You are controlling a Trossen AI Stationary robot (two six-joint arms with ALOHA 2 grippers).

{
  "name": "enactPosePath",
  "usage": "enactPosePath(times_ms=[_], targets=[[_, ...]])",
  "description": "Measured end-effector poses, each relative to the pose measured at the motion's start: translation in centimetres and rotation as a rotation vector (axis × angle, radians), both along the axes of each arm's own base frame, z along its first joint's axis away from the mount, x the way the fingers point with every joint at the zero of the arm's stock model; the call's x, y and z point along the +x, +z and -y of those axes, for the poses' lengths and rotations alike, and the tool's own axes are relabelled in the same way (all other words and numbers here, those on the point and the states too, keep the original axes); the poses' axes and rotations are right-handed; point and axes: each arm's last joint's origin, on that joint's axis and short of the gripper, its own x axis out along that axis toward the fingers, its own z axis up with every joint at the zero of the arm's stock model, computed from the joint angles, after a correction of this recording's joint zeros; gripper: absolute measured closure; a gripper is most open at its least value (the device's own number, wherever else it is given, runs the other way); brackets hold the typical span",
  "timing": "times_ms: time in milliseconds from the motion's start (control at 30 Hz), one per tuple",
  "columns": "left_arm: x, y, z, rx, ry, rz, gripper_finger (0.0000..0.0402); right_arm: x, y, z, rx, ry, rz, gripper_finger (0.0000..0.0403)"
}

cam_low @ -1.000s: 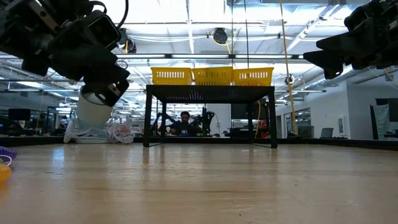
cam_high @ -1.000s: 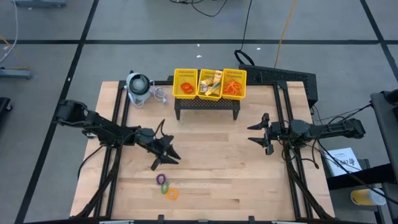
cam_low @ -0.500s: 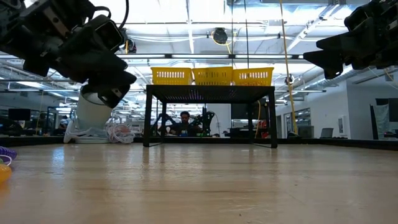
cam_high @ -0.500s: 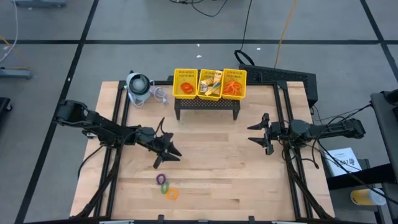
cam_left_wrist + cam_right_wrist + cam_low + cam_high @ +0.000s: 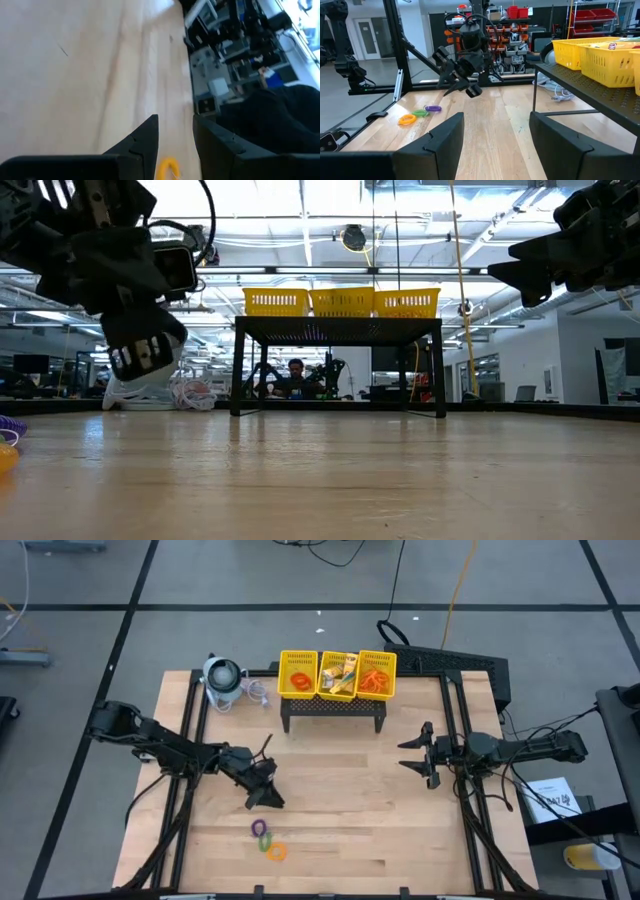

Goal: Pick & Place Office Desk Supplies
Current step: Put the violet spring keychain into the left yellow bin on the shelf

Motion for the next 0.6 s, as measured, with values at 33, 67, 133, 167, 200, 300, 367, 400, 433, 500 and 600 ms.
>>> enactPosePath(times_ms=[33,67,133,167,200,300,367,400,433,500,600], targets=[[0.1,0.1,0.2,-0.013,-0.013,-0.013,0.0275,0.0,0.0,0.0,0.0,0.0,0.0,0.0188],[0.3,0.3,0.3,-0.022,-0.025,-0.025,0.0275,0.0,0.0,0.0,0.0,0.0,0.0,0.0188],[0.9,1.0,0.8,-0.038,-0.057,-0.029,0.0275,0.0,0.0,0.0,0.0,0.0,0.0,0.0188],[1.3,1.5,1.0,-0.044,-0.074,-0.028,0.0275,0.0,0.0,0.0,0.0,0.0,0.0,0.0188],[1.7,1.9,1.2,-0.046,-0.088,-0.036,0.0275,0.0,0.0,0.0,0.0,0.0,0.0,0.0188],[2.6,3.0,1.7,-0.039,-0.125,-0.109,0.0275,0.0,0.0,0.0,0.0,0.0,0.0,0.0188],[3.1,3.7,2.1,-0.013,-0.147,-0.181,0.0275,0.0,0.0,0.0,0.0,0.0,0.0,0.0188],[3.3,4.0,2.2,0.005,-0.155,-0.232,0.0275,0.0,0.0,0.0,0.0,0.0,0.0,0.0188],[3.3,4.4,2.3,0.029,-0.16,-0.288,0.0275,0.0,0.0,0.0,0.0,0.0,0.0,0.0188],[3.4,4.8,2.5,0.097,-0.147,-0.439,0.0275,0.0,0.0,0.0,0.0,0.0,0.0,0.0188],[3.3,4.8,2.6,0.211,-0.098,-0.681,0.0275,0.0,0.0,0.0,0.0,0.0,0.0,0.0188]])
